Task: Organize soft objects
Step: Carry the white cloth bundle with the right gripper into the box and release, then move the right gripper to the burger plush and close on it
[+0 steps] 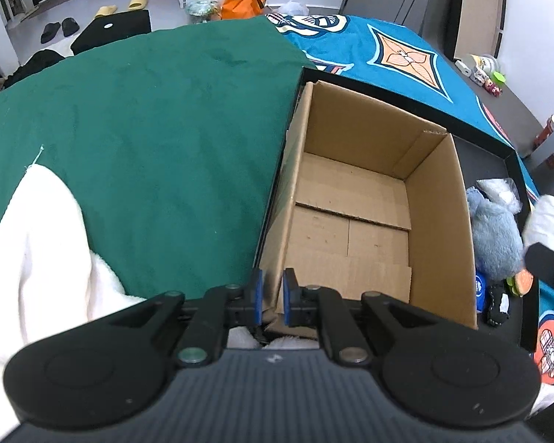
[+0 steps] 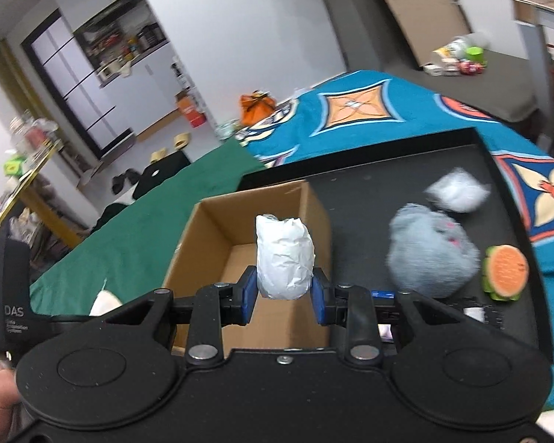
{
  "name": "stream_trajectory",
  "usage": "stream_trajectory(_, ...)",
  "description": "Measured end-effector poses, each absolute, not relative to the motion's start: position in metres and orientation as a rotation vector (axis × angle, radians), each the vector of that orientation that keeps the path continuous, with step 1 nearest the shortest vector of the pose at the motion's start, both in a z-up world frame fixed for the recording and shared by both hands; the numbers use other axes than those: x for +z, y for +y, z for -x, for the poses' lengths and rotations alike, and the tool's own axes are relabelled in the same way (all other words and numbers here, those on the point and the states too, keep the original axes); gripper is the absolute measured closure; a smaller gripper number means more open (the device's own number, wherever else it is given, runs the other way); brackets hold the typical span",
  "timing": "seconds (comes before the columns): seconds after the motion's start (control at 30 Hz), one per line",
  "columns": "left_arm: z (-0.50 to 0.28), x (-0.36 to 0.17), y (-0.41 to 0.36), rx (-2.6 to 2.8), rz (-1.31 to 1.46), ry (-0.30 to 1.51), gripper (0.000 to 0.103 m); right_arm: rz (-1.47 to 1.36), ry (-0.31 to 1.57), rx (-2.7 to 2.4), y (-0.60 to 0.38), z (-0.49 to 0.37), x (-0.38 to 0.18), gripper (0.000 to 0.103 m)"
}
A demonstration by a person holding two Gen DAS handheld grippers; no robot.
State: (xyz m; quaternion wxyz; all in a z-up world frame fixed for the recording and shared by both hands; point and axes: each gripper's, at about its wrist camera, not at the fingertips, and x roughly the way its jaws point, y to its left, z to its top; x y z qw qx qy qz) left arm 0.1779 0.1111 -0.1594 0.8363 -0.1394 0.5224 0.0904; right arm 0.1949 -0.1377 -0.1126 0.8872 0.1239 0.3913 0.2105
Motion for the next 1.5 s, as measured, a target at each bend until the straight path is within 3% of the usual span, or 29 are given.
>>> stream_trajectory(0.37,-0.183,-0.166,0.118,0.177,0.336,1.104,0.094,-0.241,0.863,0.496,-0.097,-0.208,-0.124,0.072)
stream_trajectory(0.4,-0.183,-0.166,0.119,0.174,0.343,1.103,0.094,-0.25,0.857,0.516,-0.094,-0.209,-0.123,0.069)
stream_trajectory(0.5,-0.184,-0.166,0.119,0.181,0.351,1.101,0.093,-0.272,0.831,0.56,-0.088,-0.21,-0.121,0.031)
stream_trajectory(0.77,-0.184,-0.162,0.112,0.185,0.323,1.1,0.09,-0.272,0.842,0.532,-0.104,-0.204,-0.129,0.031)
stream_trajectory(0.83,-0.183,-0.159,0.11,0.189,0.31,1.094,0.085,-0.265,0.841,0.512,-0.111,-0.202,-0.131,0.027)
stream_trajectory(1.0,-0.182,-0.152,0.101,0.191,0.271,1.076,0.057,-0.274,0.829,0.47,-0.137,-0.197,-0.135,0.025)
stream_trajectory(1.1,-0.182,-0.148,0.094,0.204,0.24,1.069,0.048,-0.266,0.809,0.434,-0.153,-0.198,-0.138,0.025)
stream_trajectory(1.3,-0.185,-0.141,0.077,0.214,0.167,1.066,0.032,-0.281,0.799,0.366,-0.19,-0.203,-0.151,0.024)
stream_trajectory(1.5,-0.189,-0.137,0.061,0.213,0.13,1.076,0.027,-0.34,0.775,0.309,-0.227,-0.209,-0.166,0.026)
